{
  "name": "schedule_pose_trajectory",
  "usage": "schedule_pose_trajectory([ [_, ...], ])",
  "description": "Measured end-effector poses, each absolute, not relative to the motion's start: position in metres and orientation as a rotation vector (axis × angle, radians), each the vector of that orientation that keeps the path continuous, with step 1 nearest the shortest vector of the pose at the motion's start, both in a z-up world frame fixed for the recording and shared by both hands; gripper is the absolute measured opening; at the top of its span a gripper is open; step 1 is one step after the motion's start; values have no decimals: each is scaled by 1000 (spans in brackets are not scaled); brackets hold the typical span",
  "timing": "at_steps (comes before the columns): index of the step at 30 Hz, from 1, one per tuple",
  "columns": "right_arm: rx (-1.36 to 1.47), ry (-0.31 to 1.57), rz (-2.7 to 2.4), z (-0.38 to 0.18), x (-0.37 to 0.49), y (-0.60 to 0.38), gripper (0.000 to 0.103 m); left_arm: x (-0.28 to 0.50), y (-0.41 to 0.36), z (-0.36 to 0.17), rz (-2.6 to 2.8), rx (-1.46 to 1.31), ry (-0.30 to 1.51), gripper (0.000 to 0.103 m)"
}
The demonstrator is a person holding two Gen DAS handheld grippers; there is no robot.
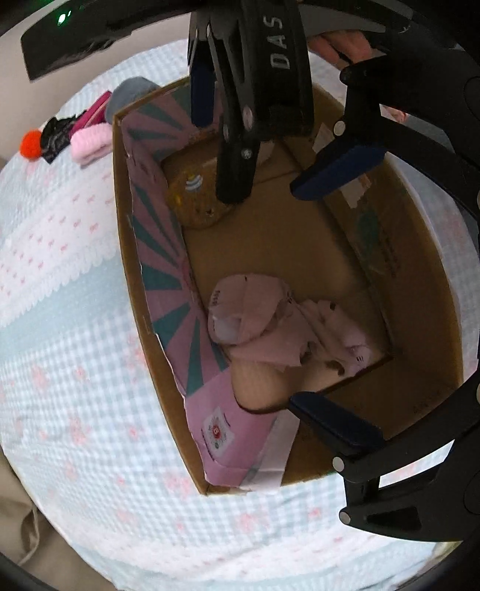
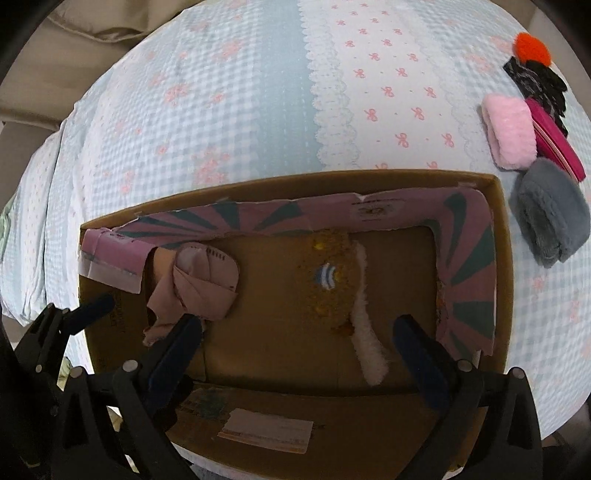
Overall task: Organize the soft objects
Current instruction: 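Carry the pink pouch and brown plush into the cardboard box with both tools, then open both tools to release the items and lift away from the box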
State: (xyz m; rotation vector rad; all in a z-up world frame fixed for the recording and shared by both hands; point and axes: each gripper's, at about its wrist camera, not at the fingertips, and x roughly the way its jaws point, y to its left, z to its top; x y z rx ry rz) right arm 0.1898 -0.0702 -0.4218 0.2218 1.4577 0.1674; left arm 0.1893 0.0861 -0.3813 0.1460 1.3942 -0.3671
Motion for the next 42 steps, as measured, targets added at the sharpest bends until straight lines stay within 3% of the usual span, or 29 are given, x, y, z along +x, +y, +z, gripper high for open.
schedule_pose_trajectory([
  [8,221,1434,164,-413,183,-76,103,188,88,-383,-335,125,1412,103],
  [16,190,1383,182,-379,171,-74,103,175,83,-349,-311,107,1374,103],
  [29,109,1159,167,-255,117,-77,103,137,89,-232,-267,69,1199,103],
  [36,104,1002,103,-184,67,-91,103,100,98,-151,-219,26,994,103],
  [42,83,899,29,-152,30,-124,103,75,89,-111,-236,26,900,103],
])
